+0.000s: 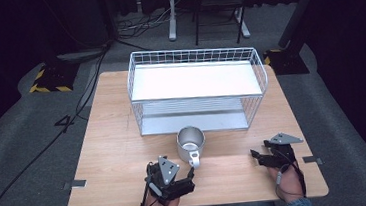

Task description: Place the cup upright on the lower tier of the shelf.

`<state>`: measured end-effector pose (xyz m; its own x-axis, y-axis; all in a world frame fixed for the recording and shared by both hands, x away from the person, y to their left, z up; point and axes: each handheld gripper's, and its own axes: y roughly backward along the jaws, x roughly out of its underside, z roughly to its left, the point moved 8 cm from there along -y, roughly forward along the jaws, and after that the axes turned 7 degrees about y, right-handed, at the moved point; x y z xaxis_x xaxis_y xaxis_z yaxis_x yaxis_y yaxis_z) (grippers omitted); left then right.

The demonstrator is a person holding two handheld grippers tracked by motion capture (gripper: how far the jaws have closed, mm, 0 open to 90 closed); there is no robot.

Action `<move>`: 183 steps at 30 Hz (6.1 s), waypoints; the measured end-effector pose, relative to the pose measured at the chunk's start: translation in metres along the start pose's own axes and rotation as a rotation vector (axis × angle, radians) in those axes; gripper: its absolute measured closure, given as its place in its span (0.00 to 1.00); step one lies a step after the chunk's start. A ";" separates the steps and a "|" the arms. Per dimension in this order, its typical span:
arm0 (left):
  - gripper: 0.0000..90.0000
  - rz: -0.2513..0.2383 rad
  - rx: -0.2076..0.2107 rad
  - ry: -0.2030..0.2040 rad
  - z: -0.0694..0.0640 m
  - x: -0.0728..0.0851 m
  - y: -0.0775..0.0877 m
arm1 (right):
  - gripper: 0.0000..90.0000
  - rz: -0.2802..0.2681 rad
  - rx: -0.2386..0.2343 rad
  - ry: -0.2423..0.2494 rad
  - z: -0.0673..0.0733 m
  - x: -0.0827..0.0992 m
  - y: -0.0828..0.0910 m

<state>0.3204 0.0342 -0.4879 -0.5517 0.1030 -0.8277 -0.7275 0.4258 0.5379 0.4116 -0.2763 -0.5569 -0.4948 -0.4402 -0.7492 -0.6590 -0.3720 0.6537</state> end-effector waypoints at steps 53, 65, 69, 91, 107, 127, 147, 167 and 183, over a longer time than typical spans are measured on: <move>0.74 -0.021 0.026 0.065 0.013 0.004 -0.019 | 0.33 0.000 -0.003 0.008 0.001 0.000 0.000; 0.79 0.006 0.038 0.040 0.019 0.002 -0.026 | 0.33 -0.001 -0.005 0.013 0.001 0.000 0.000; 0.79 -0.006 0.043 0.040 0.021 -0.001 -0.023 | 0.33 -0.001 -0.005 0.015 0.002 0.000 0.000; 0.79 -0.078 0.081 0.010 0.026 -0.046 -0.020 | 0.32 -0.004 0.006 0.025 0.003 0.000 0.001; 0.79 -0.144 0.120 -0.028 0.031 -0.084 -0.054 | 0.32 -0.006 0.019 0.040 0.004 -0.001 0.001; 0.79 -0.177 0.091 0.007 0.045 -0.103 -0.102 | 0.31 -0.006 0.029 0.042 0.004 -0.001 0.001; 0.79 -0.232 0.065 0.003 0.049 -0.105 -0.133 | 0.31 -0.007 0.031 0.045 0.004 -0.001 0.001; 0.78 -0.207 0.083 0.015 0.051 -0.095 -0.148 | 0.31 -0.007 0.032 0.048 0.004 -0.001 0.001; 0.34 -0.203 0.111 0.021 0.051 -0.099 -0.134 | 0.31 -0.008 0.033 0.052 0.004 -0.001 0.001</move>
<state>0.4935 0.0131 -0.4867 -0.4079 -0.0130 -0.9129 -0.7759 0.5319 0.3391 0.4087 -0.2728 -0.5558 -0.4599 -0.4793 -0.7476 -0.6815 -0.3493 0.6431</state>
